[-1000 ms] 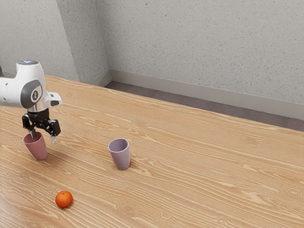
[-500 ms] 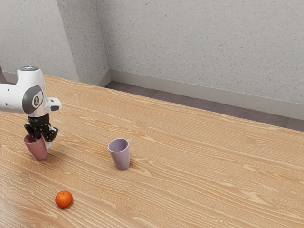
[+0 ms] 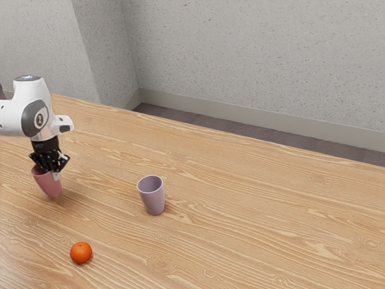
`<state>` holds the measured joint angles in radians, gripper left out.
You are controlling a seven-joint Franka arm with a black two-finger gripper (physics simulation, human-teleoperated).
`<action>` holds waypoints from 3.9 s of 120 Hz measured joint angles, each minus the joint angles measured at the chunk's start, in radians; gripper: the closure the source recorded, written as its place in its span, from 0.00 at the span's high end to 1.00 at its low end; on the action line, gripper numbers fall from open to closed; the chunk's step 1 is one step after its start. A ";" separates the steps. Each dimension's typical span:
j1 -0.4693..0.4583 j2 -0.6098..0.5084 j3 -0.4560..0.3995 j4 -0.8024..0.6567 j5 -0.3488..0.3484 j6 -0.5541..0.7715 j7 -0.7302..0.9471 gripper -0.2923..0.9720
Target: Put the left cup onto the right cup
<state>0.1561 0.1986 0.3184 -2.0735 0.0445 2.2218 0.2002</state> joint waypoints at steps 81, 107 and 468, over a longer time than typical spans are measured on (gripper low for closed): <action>-0.199 -0.327 -0.229 0.015 0.016 -0.320 -0.006 0.15; -0.263 -0.315 -0.259 0.055 -0.008 -0.324 -0.006 0.15; -0.299 -0.117 -0.265 0.426 -0.040 -0.344 0.011 0.76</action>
<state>-0.1431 0.0815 0.0533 -1.6476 0.0048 1.8775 0.2110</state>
